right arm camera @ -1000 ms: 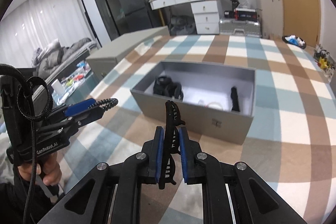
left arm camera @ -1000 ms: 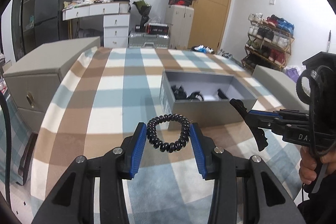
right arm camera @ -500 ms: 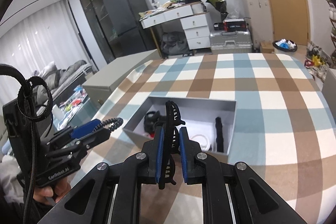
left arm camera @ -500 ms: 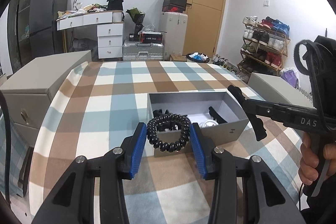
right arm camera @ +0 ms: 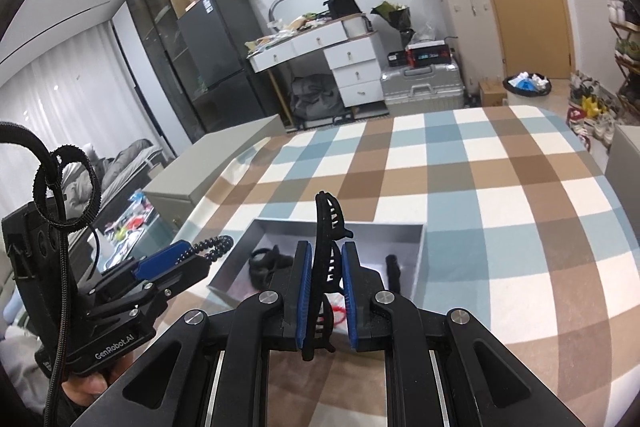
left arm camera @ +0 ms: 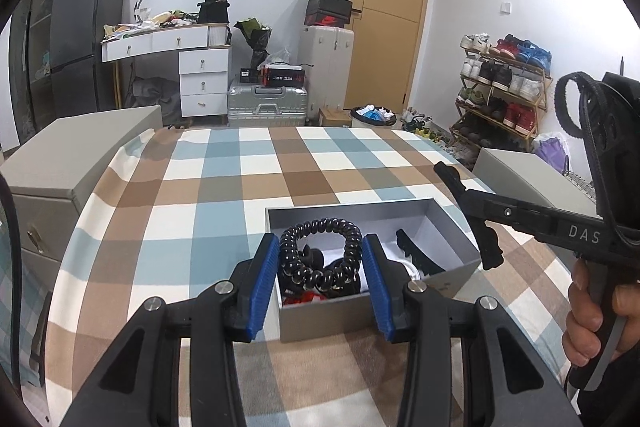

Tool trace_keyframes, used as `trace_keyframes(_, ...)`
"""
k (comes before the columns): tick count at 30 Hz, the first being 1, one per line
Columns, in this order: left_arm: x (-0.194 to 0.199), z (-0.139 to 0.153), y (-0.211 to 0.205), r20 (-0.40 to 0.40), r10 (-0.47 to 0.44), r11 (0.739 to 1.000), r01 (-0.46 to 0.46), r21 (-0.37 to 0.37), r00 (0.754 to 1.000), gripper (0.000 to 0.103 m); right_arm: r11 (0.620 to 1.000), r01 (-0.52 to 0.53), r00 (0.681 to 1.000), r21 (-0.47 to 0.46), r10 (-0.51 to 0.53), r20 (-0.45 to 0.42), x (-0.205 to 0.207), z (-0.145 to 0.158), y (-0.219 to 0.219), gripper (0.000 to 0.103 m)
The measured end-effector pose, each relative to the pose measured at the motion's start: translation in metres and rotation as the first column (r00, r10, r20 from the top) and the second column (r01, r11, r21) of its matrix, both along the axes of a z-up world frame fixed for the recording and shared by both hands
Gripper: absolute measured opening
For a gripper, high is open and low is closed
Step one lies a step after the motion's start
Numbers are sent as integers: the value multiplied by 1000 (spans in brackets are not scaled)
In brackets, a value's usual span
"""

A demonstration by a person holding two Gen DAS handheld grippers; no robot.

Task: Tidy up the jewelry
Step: 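Lower the hair tie into the box with the left gripper while the right lowers the headband there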

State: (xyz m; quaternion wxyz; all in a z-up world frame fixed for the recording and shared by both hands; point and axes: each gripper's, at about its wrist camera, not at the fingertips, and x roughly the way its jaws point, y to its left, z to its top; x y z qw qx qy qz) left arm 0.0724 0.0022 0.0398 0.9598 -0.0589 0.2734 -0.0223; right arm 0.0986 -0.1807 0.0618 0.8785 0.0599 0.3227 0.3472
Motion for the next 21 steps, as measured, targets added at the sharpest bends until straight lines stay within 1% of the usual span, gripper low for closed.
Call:
trace_keyframes(5,8,-4,-3,4,4,1000,-4,13,1000,37,999,43,999,2,-43,-20,11,-11,-5,14)
trace_keyframes(11,12,-10,-4,-3,2,1000,-2,19,1000,37,999,52,997,14,-51,-54,19,-21,-3,14)
trace_keyframes(15,14,-13,-3,-13,8,1000,-8,9,1000,37,999,50,997,-9,-51,-59,20,-24,2,17)
trace_keyframes(19,11,-10,-4,4,5,1000,-5,4,1000,38,999,45,998,-15,-45,-36,14,-20,2,19)
trace_keyframes(21,10,-9,-8,13,-1,1000,1,16,1000,38,999,35,999,-11,-35,-34,12,-18,1,20)
